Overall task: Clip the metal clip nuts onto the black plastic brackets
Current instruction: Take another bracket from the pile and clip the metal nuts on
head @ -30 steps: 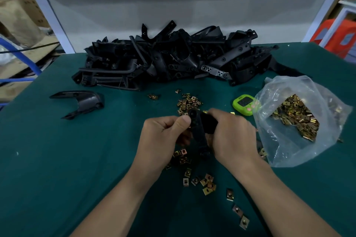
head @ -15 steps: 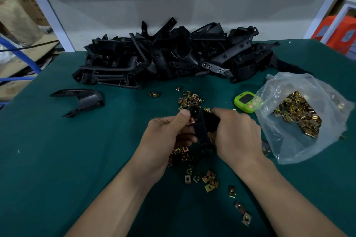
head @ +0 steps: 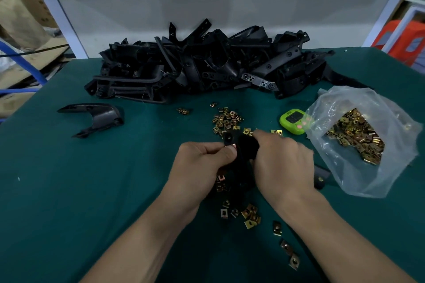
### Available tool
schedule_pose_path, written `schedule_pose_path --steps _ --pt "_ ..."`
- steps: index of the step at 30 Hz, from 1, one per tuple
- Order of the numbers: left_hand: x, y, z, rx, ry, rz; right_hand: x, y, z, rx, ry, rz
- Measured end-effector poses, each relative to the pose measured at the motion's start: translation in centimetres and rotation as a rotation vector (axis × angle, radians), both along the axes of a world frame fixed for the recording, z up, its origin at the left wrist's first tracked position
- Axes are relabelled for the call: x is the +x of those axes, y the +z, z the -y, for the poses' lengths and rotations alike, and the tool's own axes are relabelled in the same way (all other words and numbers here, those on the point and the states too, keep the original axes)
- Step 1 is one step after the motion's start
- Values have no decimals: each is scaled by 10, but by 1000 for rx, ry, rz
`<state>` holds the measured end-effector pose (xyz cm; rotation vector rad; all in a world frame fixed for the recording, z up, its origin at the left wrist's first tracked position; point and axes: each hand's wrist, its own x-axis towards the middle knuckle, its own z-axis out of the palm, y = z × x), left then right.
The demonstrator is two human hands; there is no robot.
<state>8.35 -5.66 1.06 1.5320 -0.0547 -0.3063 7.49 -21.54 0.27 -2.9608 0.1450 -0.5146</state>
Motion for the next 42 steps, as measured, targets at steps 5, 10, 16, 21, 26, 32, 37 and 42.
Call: schedule_pose_path --steps 5,10,16,21,26,32,37,42 --pt "0 -2 2 229 82 137 2 -4 -4 102 4 -56" --pt "-11 -1 9 663 231 422 -1 0 -4 65 -37 -6" --pt "-12 -10 13 712 257 592 -5 -4 -2 117 -8 -50" --pt "9 -15 -5 643 158 544 5 -4 30 354 -155 80" --pt "35 -24 -26 990 -44 436 12 -7 35 449 -157 56" --pt "38 -28 -21 875 -121 503 11 -5 20 236 24 -145" --pt "30 -36 -10 825 -24 583 15 -7 21 221 -22 -147" --pt "22 -34 -6 851 -39 642 14 -7 28 295 -12 -54"
